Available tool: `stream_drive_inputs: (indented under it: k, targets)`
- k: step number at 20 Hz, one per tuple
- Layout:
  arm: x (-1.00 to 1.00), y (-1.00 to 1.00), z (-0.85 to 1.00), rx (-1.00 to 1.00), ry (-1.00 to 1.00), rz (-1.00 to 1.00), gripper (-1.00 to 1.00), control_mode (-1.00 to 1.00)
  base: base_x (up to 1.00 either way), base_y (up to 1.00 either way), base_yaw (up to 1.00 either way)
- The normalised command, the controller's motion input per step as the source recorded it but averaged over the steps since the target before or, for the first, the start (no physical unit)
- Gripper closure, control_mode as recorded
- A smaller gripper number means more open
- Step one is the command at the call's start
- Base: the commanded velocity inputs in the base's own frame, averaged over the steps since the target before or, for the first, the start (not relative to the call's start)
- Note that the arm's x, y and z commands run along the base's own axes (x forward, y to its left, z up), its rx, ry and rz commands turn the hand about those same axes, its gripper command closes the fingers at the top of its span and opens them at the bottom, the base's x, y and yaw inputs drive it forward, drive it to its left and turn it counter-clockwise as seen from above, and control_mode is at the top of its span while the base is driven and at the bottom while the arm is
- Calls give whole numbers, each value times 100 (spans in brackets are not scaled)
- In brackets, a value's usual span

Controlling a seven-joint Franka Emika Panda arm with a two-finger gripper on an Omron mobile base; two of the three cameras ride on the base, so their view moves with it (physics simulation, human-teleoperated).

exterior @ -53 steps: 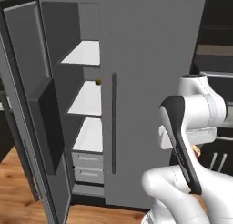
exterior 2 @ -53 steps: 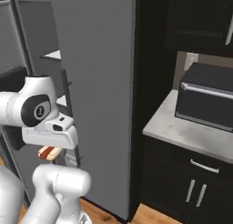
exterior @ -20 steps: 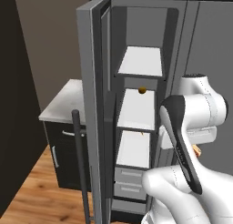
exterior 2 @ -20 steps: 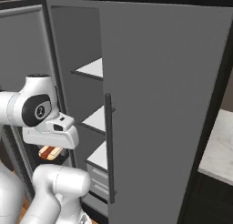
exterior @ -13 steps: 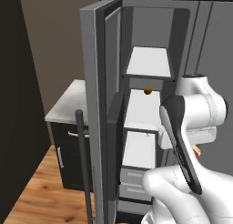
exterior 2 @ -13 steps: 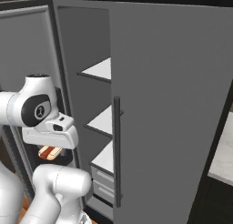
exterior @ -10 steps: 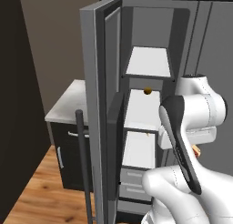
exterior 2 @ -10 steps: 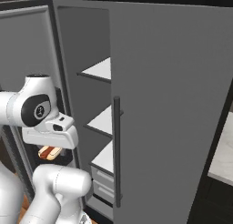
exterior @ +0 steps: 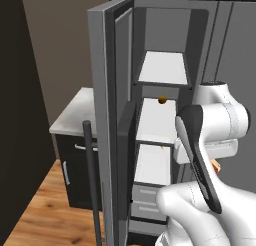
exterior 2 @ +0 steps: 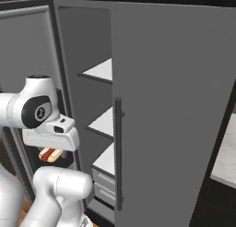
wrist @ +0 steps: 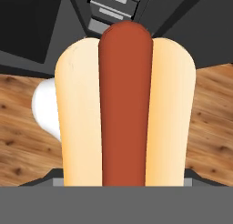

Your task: Store the hot dog in the freezer for long-term storage. Close the freezer door after placing the cooked food.

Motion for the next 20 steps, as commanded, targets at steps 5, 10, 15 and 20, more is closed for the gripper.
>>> stream_drive_inputs:
  k: [5, 10, 15, 20]
  targets:
    - [0, 0, 0, 0, 0, 0, 100, 100, 0, -2, -6]
    - [0, 0, 0, 0, 0, 0, 100, 100, 0, 0, 0]
    - [0, 0, 0, 0, 0, 0, 100, 100, 0, 0, 0]
    - [3, 0, -3, 0, -16, -3, 100, -100, 0, 1, 0]
